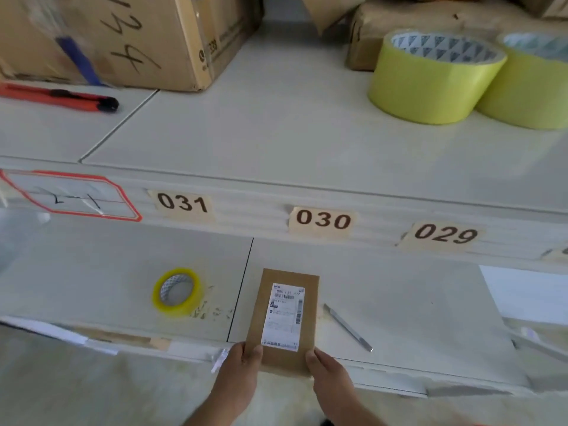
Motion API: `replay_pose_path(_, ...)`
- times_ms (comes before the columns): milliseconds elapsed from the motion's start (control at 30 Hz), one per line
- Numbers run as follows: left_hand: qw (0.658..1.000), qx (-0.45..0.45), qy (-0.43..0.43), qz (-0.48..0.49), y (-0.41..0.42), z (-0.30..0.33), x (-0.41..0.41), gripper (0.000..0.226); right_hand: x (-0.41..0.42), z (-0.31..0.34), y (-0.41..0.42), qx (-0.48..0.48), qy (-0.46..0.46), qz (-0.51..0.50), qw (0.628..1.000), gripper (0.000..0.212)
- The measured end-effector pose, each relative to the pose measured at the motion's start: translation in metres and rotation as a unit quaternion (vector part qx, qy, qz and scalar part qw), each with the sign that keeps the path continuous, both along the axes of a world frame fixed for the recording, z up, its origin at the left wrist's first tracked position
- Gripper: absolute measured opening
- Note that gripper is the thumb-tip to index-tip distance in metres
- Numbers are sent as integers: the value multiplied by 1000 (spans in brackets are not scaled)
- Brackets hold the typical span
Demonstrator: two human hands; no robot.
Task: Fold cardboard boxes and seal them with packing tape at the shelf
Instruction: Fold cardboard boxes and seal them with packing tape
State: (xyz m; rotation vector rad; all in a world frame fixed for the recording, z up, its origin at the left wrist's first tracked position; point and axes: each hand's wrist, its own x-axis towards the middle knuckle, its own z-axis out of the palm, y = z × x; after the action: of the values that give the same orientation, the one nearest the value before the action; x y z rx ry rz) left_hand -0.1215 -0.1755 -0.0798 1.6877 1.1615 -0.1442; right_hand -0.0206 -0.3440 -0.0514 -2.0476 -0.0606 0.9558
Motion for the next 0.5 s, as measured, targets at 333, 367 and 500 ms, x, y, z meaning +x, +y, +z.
replay_pose_path(333, 922, -312, -18, 229, 7, -27, 3, 32, -56, 29, 39, -131, -306, 158, 930, 69)
replay_pose_path(367, 954, -250, -3, 169, 12, -28, 1, 30, -62, 19, 45, -132, -330, 164, 920, 60)
replay_pose_path(500, 997, 6, -57, 46, 27, 2, -8, 22, -74, -1, 56, -101, -388, 120, 908, 25)
